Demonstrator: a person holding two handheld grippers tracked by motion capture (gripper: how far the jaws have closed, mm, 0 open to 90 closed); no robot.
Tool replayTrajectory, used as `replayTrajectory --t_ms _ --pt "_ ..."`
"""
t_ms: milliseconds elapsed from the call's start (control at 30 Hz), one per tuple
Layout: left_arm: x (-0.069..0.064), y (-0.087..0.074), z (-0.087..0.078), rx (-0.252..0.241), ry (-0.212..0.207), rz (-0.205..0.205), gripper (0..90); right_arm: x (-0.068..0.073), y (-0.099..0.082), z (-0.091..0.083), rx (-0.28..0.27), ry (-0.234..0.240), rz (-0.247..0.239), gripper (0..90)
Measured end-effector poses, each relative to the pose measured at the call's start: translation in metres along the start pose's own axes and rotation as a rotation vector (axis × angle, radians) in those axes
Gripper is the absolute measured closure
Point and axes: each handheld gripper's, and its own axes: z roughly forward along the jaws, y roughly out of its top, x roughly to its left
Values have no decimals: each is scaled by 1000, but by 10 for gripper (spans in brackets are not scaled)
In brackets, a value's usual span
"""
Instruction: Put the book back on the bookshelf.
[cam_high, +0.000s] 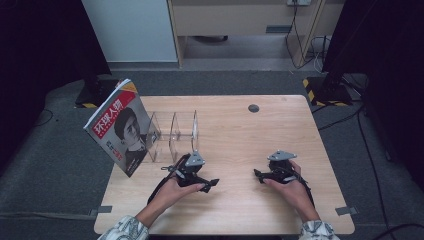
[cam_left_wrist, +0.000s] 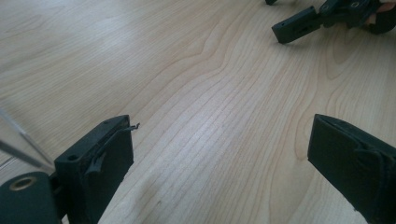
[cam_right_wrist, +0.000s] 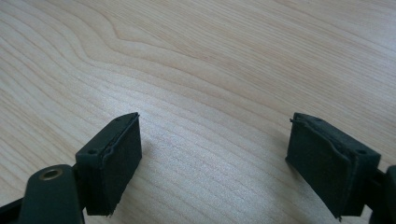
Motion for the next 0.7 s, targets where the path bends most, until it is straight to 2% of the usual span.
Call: replayTrajectory --t_ms 267,367,567,700 --pt "-6 3 19 16 -1 12 62 0 0 0 0 1 -1 177" --pt "-9 3 29 34 16 30 65 0 0 0 1 2 -1 176" --pt "-11 4 39 68 23 37 69 0 0 0 0 0 -2 173" --pt "-12 5 44 69 29 35 73 0 0 0 0 1 -5 172"
